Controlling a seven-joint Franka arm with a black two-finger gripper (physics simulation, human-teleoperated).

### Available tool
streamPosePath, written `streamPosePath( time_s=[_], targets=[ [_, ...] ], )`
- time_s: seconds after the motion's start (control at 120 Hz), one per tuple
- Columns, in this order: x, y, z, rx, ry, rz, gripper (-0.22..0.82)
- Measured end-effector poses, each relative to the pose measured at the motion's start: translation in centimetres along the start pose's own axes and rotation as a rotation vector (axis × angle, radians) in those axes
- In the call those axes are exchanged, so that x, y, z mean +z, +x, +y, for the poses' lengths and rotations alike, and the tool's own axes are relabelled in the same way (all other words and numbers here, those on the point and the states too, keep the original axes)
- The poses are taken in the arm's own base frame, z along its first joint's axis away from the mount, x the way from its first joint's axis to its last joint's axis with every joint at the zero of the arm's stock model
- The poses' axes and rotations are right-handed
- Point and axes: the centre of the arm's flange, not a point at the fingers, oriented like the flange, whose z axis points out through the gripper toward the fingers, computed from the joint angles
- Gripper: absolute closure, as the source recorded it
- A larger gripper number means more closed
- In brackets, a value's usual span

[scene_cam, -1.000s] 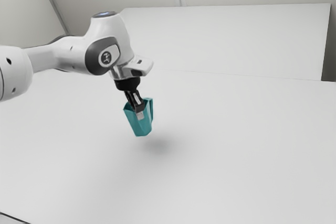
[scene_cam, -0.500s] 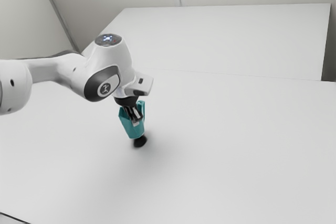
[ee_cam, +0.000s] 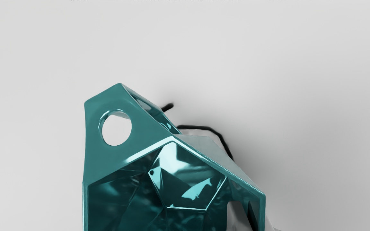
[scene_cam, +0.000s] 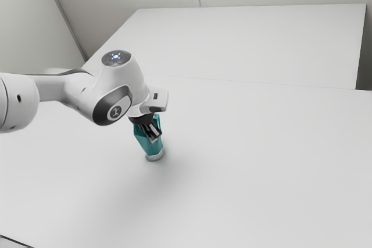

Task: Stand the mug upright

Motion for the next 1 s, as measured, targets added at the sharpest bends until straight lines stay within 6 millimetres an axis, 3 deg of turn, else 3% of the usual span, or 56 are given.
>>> streamPosePath(
  time_s=[0.5, 0.717, 0.875, 1.0],
  targets=[
    [1.2, -1.5, 1.0, -0.072, 0.003, -0.005, 0.78],
    [1.1, -1.7, 1.0, -0.098, 0.001, 0.001, 0.48],
    [-0.8, -1.3, 1.1, -0.111, 0.008, 0.040, 0.27],
    [-2.2, -0.8, 1.3, -0.115, 0.012, 0.066, 0.16]
  ],
)
